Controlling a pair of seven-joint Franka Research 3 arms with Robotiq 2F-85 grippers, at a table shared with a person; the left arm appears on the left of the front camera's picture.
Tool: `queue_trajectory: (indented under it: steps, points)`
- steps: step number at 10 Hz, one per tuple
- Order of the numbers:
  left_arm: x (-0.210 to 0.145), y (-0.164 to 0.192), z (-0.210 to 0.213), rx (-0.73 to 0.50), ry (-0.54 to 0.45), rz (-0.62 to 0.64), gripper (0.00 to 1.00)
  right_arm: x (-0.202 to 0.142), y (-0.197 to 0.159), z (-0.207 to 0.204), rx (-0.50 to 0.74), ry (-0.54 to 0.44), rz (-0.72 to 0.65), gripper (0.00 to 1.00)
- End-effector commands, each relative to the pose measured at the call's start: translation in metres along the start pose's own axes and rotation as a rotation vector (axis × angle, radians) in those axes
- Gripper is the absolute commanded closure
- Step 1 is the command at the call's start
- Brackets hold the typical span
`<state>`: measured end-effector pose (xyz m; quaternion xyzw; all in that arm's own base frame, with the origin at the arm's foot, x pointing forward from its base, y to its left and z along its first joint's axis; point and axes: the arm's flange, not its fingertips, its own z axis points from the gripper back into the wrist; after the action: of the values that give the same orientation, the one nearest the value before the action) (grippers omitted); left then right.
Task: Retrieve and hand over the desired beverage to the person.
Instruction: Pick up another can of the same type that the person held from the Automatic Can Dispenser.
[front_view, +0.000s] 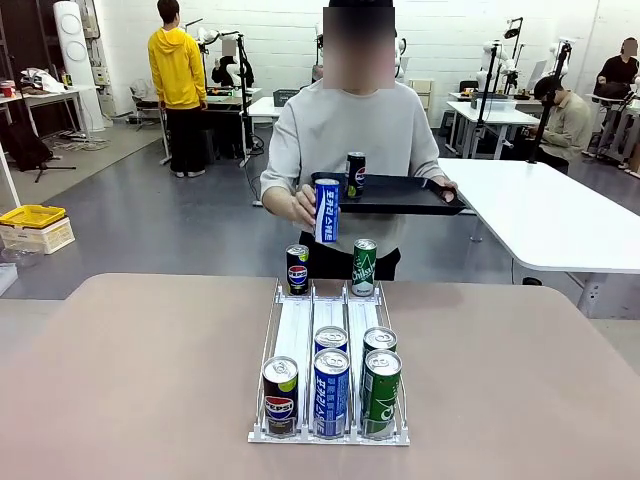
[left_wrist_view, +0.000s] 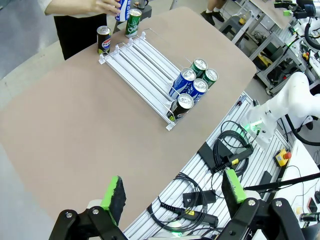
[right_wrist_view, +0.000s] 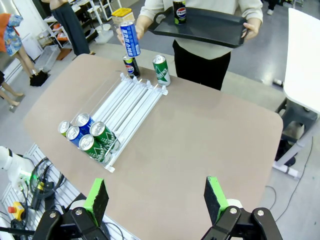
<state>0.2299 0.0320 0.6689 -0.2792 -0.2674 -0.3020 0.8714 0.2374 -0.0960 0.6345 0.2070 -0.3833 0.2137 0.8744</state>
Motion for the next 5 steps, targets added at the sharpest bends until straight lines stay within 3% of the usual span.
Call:
queue_trajectory:
  steps: [1,2,5]
  points:
    - [0.001,0.002,0.001,-0.013,-0.004,-0.005,0.00,0.001,0.000,-0.002,0.021,-0.006,0.006,0.00]
    - [0.000,0.000,0.000,0.000,0.000,0.000,0.00,0.001,0.000,-0.002,0.021,-0.006,0.006,0.00]
    - [0.091,-0.078,-0.062,0.135,0.306,-0.054,0.00,0.001,0.000,-0.002,0.021,-0.006,0.006,0.00]
